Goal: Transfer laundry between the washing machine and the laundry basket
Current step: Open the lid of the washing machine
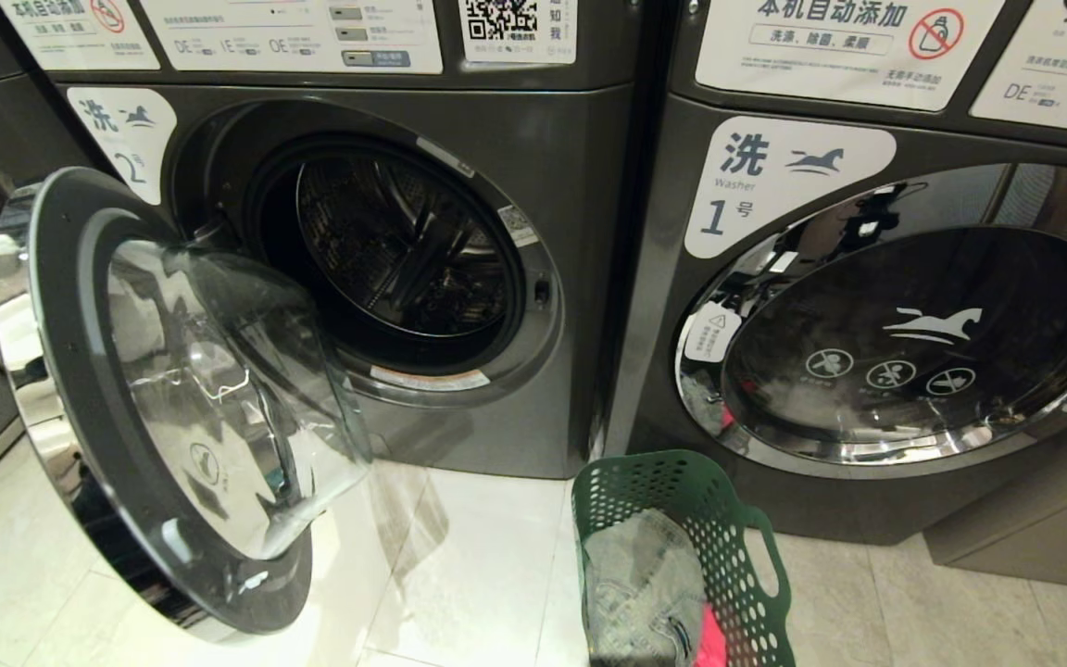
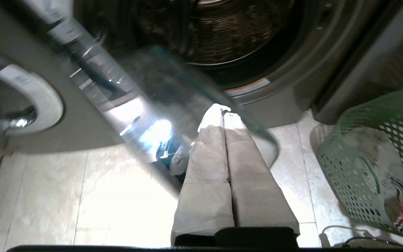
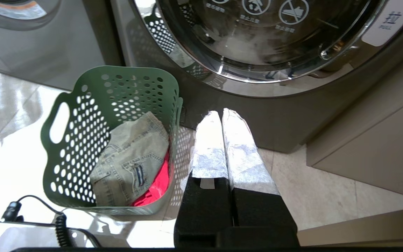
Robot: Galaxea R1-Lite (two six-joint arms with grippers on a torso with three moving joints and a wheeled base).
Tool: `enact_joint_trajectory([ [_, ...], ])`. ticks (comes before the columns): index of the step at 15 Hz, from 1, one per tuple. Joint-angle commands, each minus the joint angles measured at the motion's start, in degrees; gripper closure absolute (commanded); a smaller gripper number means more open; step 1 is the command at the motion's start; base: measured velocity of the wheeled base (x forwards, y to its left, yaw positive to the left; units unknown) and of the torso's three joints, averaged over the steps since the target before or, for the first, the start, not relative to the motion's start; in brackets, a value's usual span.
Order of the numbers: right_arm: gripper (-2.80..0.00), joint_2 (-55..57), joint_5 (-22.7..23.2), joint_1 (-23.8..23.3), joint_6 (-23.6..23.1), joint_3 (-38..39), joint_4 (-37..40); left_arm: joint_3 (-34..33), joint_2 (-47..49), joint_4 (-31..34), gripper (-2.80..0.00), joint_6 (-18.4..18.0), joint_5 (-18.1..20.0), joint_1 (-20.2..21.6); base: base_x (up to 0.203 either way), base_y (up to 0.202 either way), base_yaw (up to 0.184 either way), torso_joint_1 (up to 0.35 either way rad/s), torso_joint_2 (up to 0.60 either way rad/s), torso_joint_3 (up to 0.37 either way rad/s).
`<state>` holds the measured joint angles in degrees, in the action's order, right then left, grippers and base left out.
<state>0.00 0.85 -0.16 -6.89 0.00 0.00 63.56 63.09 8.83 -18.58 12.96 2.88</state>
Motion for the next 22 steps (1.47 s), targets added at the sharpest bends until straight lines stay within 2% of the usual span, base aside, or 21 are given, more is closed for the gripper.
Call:
enact_joint_trajectory([
  [1,0.0,0.09,0.03,0.07,-0.06,0.0,0.0,2.1,6.97,-1.0,0.0,-0.75,-2.87,-7.36,0.0,0.0,0.0,0.0,0.0,0.0],
  [3,0.0,0.09,0.03,0.07,-0.06,0.0,0.02,1.78,8.43,-0.39,0.0,-1.45,-13.24,-7.82,0.0,0.0,0.0,0.0,0.0,0.0],
  [5,0.0,0.09,0.03,0.07,-0.06,0.0,0.0,-1.3,10.58,1.95,0.0,-1.15,-17.71,-6.71,0.0,0.0,0.0,0.0,0.0,0.0],
  [7,0.0,0.09,0.03,0.07,-0.06,0.0,0.0,-3.15,13.81,3.24,0.0,-0.12,-23.46,-3.23,0.0,0.0,0.0,0.0,0.0,0.0],
  [14,0.0,0.09,0.03,0.07,-0.06,0.0,0.0,-4.68,18.33,3.94,0.0,0.22,-55.35,6.67,0.0,0.0,0.0,0.0,0.0,0.0],
  [15,0.0,0.09,0.03,0.07,-0.06,0.0,0.0,-4.46,18.56,3.66,0.0,0.57,-58.4,8.72,0.0,0.0,0.0,0.0,0.0,0.0],
  [17,0.0,0.09,0.03,0.07,-0.06,0.0,0.0,-3.66,17.88,3.14,0.0,3.89,-58.61,9.64,0.0,0.0,0.0,0.0,0.0,0.0],
  [18,0.0,0.09,0.03,0.07,-0.06,0.0,0.0,-3.5,17.42,2.26,0.0,5.2,-56.34,9.44,0.0,0.0,0.0,0.0,0.0,0.0],
  [19,0.0,0.09,0.03,0.07,-0.06,0.0,0.0,-3.72,16.76,0.86,0.0,5.73,-52.1,9.23,0.0,0.0,0.0,0.0,0.0,0.0],
  [20,0.0,0.09,0.03,0.07,-0.06,0.0,0.0,-4.39,16.02,-0.76,0.0,6.12,-45.9,9.2,0.0,0.0,0.0,0.0,0.0,0.0],
  [22,0.0,0.09,0.03,0.07,-0.06,0.0,0.0,-6.49,14.89,-4.58,0.0,8.46,-31.21,9.27,0.0,0.0,0.0,0.0,0.0,0.0],
])
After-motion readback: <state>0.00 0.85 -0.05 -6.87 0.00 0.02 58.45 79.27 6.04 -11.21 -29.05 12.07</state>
